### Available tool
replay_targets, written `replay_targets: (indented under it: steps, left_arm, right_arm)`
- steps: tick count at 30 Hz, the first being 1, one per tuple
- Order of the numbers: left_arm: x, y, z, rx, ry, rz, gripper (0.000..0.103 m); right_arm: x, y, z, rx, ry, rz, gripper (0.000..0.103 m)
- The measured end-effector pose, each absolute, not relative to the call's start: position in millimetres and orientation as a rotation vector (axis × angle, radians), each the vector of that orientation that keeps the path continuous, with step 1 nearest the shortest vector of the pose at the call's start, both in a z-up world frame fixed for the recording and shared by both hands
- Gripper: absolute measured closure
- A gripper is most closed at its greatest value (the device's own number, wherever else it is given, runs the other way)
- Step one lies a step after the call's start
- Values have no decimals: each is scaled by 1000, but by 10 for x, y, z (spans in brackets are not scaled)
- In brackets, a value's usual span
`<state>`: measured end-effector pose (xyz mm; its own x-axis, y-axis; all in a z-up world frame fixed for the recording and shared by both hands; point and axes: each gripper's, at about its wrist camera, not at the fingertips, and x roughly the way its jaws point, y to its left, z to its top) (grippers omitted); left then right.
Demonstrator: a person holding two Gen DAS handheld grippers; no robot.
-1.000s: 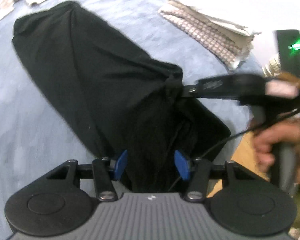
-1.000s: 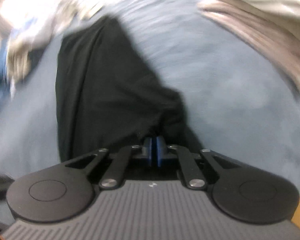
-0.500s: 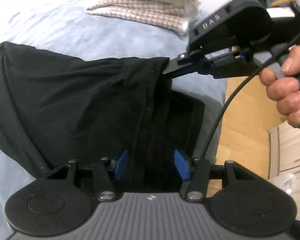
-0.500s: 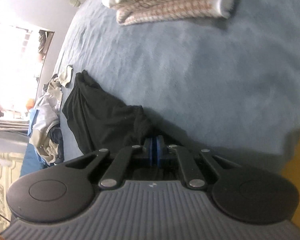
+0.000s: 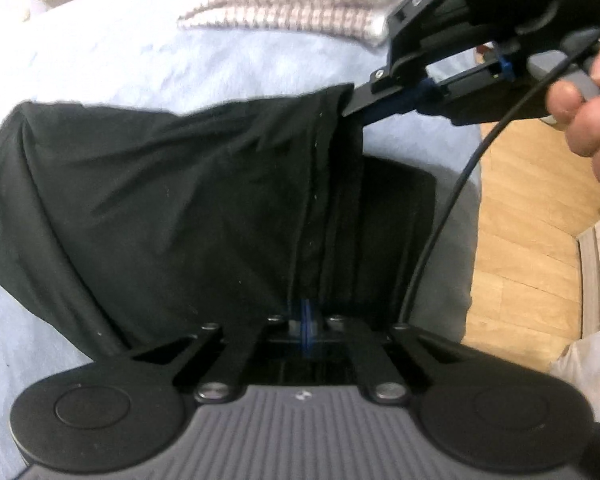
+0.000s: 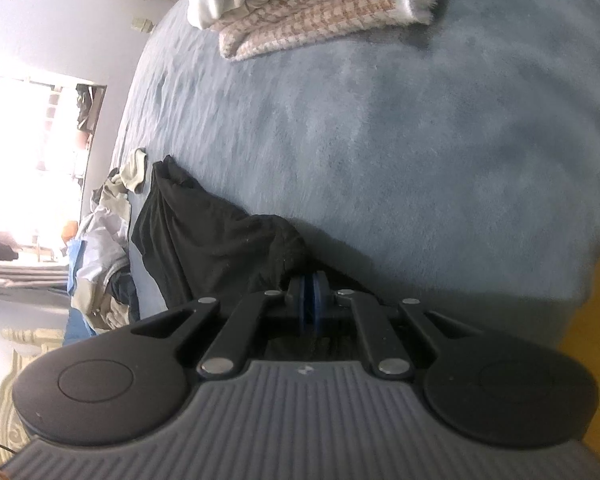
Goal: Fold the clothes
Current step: 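Fold the held edge over the shirt lengthwise with both grippers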
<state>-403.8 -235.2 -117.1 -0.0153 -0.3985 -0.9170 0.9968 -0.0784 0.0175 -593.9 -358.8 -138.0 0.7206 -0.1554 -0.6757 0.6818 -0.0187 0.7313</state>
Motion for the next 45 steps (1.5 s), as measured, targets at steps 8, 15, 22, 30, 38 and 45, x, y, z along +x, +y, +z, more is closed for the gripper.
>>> replay_targets:
  steps: [8, 15, 22, 30, 38, 45]
  left_arm:
    - [-4009, -2175, -1100, 995, 895, -1510, 99]
    - [-4084, -2184, -1177, 1051, 831, -1463, 81]
    - [-4105, -2226, -1141, 1081, 759, -1395, 81]
    - [-4188, -2235, -1241, 1146, 745, -1395, 78]
    - [-4104, -2220, -1274, 1093, 755, -1407, 100]
    - [-4104, -2082, -1118, 1076, 708, -1472, 101]
  right_arm:
    - [-6022, -3549, -1294, 1497, 418, -699, 100]
    - [-6038, -3553, -1305, 1512, 412, -703, 100]
    - [-6063, -3574, -1279, 1507, 404, -699, 100]
    - [-6023, -3625, -1292, 1413, 478, -719, 97]
    - [-5746, -3956, -1393, 1183, 655, -639, 56]
    - [-5635, -4053, -1537, 1234, 698, -570, 90]
